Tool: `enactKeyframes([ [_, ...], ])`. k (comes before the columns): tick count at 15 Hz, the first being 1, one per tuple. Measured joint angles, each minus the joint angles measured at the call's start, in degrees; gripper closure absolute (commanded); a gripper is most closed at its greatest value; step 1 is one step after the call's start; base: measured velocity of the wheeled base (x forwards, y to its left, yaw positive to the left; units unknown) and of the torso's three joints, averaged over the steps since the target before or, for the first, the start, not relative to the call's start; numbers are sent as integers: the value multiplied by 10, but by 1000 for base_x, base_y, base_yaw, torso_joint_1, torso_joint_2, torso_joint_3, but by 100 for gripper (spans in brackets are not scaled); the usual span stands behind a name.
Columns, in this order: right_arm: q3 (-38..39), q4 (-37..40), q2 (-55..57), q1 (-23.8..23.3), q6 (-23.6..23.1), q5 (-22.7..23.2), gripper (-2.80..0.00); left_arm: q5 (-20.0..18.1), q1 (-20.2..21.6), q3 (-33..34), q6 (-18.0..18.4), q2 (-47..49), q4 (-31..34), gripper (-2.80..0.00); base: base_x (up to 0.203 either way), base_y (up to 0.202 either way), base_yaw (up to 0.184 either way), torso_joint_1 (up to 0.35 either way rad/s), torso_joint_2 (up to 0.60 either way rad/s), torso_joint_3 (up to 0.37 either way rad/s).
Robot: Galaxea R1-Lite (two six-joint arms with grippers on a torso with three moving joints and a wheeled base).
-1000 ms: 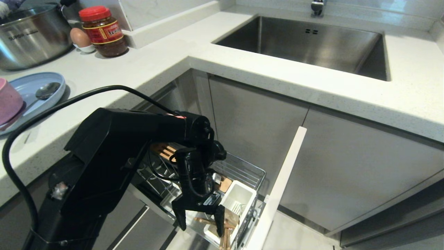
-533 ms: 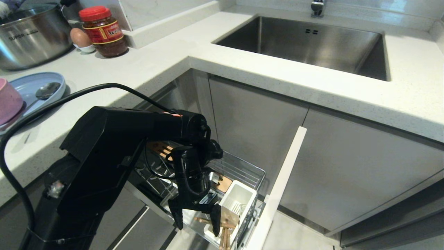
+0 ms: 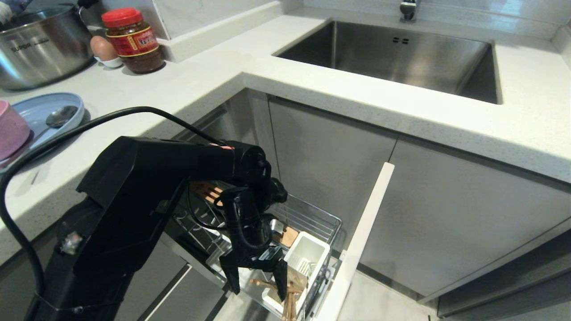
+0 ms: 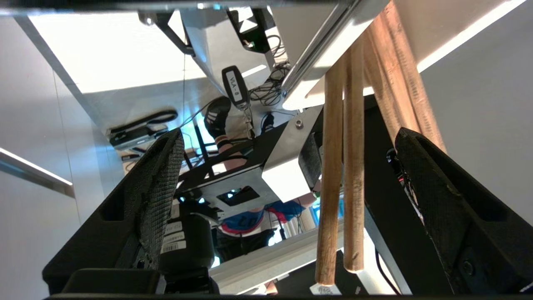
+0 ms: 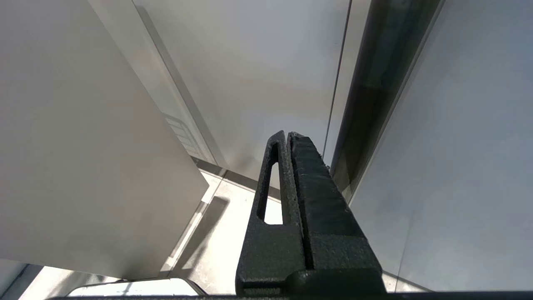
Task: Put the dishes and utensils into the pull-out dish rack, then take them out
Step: Take the chopsticks out of the cupboard
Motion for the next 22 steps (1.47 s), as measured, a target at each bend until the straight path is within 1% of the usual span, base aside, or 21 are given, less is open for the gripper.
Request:
enactKeyframes([
  [2,0,0,0,0,0,0,0,0,0,0,-1,0,-1,-280,0,0,0,0,0,0],
  [3,0,0,0,0,0,0,0,0,0,0,-1,0,-1,0,0,0,0,0,0,0],
  [12,0,0,0,0,0,0,0,-7,-3,0,-1,-1,-6,0,0,0,0,0,0,0],
  [20,0,0,0,0,0,0,0,-5,-6,0,-3,-5,-6,0,0,0,0,0,0,0],
  [22,0,0,0,0,0,0,0,-5,-9,1,-4,-15,2,0,0,0,0,0,0,0],
])
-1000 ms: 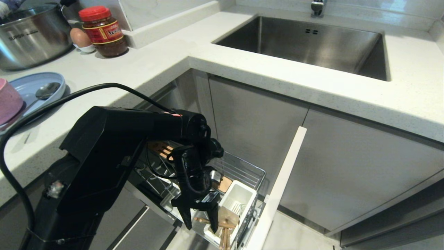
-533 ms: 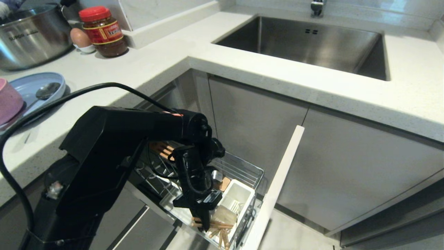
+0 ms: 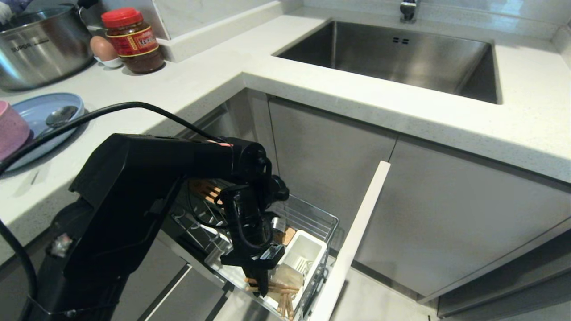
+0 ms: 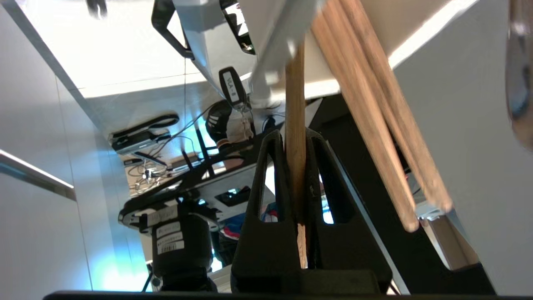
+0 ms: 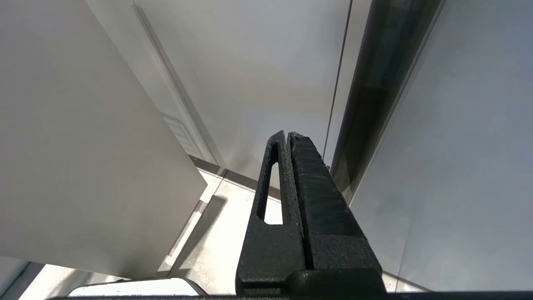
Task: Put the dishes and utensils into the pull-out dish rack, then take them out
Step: Take the chopsticks out of the cupboard
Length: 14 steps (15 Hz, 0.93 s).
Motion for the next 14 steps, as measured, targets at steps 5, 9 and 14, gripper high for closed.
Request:
enactKeyframes([
  [5,0,0,0,0,0,0,0,4,-5,0,2,-49,47,0,0,0,0,0,0,0],
  [9,0,0,0,0,0,0,0,7,-6,0,3,-87,60,0,0,0,0,0,0,0],
  [14,0,0,0,0,0,0,0,8,-7,0,3,-147,60,0,0,0,0,0,0,0],
])
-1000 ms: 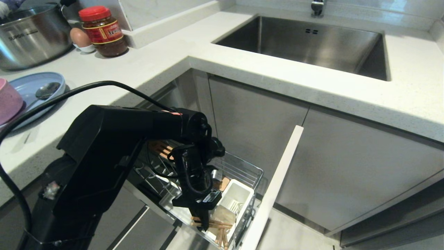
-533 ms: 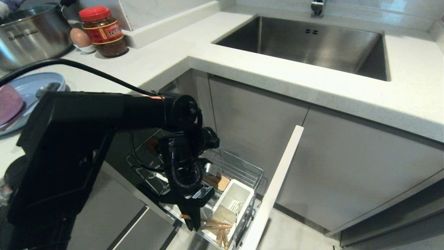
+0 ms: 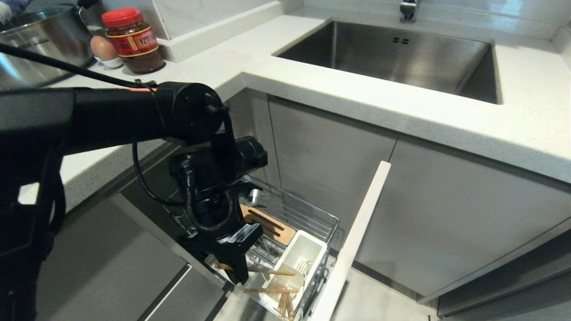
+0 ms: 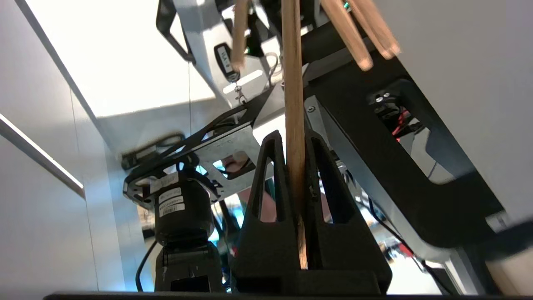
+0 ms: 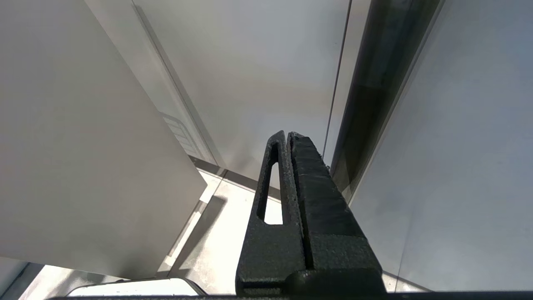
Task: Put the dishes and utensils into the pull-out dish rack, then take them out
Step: Take the chopsticks out of the cupboard
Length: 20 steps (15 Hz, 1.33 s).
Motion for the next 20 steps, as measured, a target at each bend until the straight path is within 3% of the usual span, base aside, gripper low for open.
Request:
enactKeyframes([
  [16,0,0,0,0,0,0,0,26,-25,0,0,-279,0,0,0,0,0,0,0,0],
  [20,0,0,0,0,0,0,0,37,-12,0,-4,-365,-19,0,0,0,0,0,0,0],
])
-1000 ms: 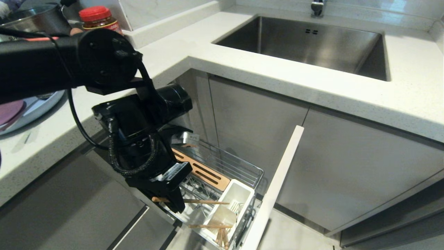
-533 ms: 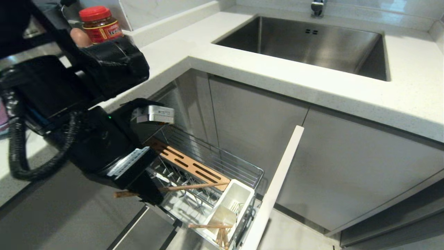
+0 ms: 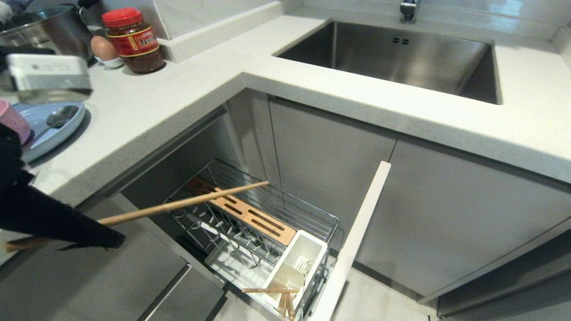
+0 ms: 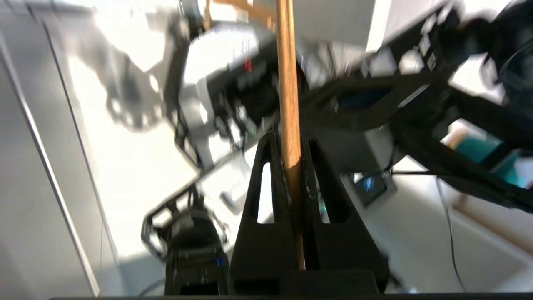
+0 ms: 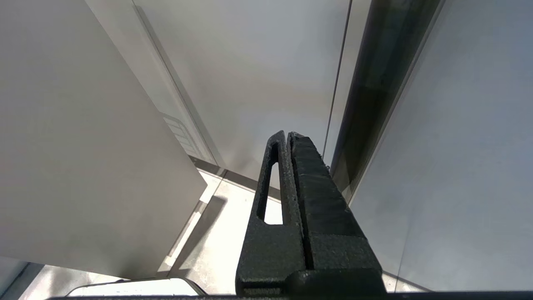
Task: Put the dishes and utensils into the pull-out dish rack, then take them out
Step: Take the chopsticks out of the cupboard
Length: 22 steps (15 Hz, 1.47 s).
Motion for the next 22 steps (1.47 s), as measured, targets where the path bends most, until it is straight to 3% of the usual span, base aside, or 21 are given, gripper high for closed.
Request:
enactKeyframes([
  [3,0,0,0,0,0,0,0,1,39,0,-2,-52,-49,0,0,0,0,0,0,0],
  [6,0,0,0,0,0,0,0,1,105,1,-2,-91,-94,0,0,0,0,0,0,0],
  [10,0,0,0,0,0,0,0,3,242,1,0,-130,-139,0,0,0,0,0,0,0],
  [13,0,0,0,0,0,0,0,27,338,4,2,-158,-145,0,0,0,0,0,0,0],
  [17,0,0,0,0,0,0,0,140,412,46,4,-182,-174,0,0,0,0,0,0,0],
  [22,0,0,0,0,0,0,0,282,430,154,39,-191,-288,0,0,0,0,0,0,0],
])
